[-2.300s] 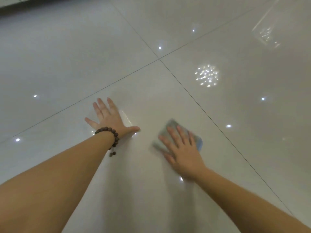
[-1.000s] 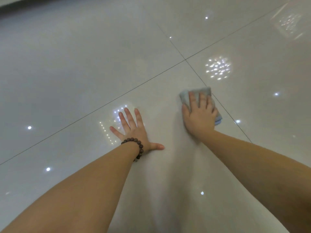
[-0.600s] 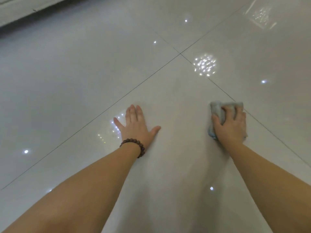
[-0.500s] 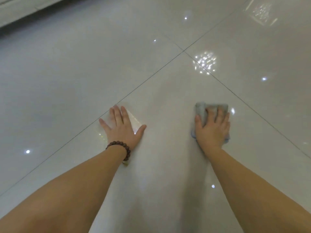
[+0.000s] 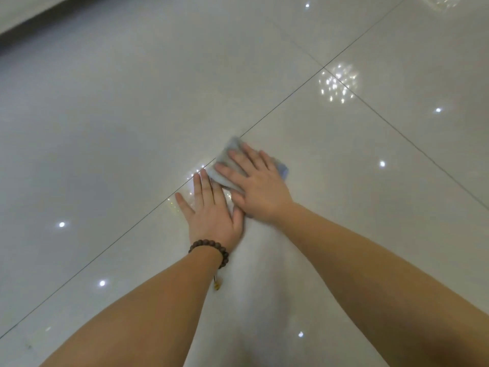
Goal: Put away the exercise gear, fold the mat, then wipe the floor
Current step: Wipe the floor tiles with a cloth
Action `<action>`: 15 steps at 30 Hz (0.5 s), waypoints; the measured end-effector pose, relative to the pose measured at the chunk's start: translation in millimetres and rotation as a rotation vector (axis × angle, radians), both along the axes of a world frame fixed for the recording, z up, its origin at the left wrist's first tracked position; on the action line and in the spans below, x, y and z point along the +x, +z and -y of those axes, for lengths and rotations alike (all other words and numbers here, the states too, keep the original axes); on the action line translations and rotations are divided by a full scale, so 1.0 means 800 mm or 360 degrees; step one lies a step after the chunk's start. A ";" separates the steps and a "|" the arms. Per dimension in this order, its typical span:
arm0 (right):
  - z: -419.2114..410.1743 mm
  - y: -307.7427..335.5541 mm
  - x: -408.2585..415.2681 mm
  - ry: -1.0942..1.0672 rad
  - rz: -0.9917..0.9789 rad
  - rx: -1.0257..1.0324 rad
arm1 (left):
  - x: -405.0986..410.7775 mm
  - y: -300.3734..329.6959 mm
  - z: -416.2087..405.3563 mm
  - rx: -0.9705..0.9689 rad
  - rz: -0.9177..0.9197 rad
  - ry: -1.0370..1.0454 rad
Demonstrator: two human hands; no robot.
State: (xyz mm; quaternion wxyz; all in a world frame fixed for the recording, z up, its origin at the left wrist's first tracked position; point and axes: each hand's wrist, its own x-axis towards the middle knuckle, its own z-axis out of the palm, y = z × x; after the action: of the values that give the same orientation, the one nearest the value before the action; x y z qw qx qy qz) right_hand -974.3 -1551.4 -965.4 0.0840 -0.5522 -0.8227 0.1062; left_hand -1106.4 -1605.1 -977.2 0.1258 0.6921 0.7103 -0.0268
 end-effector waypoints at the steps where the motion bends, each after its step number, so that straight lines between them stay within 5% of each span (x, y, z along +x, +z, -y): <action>1: -0.005 -0.001 0.007 0.0197 0.0038 -0.0018 | 0.000 0.000 0.000 -0.0003 0.0010 0.0009; 3: -0.030 -0.005 0.061 -0.0120 0.0041 0.0033 | 0.000 0.000 0.001 -0.0007 0.0021 0.0016; 6: -0.052 0.001 0.159 -0.1366 0.0022 -0.0031 | 0.001 0.001 0.003 -0.0023 0.0021 0.0013; 8: -0.036 0.008 0.147 -0.1786 -0.0054 -0.0121 | 0.002 0.002 0.002 -0.0028 0.0004 0.0010; 9: -0.022 0.007 0.117 -0.1661 -0.0025 -0.0094 | 0.002 0.003 0.001 -0.0041 0.0005 0.0008; 13: 0.075 -0.006 0.018 -0.0083 -0.0017 0.0046 | -0.001 0.005 0.003 -0.0065 0.0012 0.0004; 15: 0.090 -0.006 0.073 -0.0169 0.0022 0.0084 | 0.000 0.006 0.003 -0.0058 0.0036 0.0005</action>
State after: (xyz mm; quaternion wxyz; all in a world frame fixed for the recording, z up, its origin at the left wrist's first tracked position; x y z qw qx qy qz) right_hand -916.1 -1623.6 -970.2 0.0983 -0.5933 -0.7954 0.0762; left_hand -1106.6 -1607.7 -972.4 0.1464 0.6887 0.7094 -0.0318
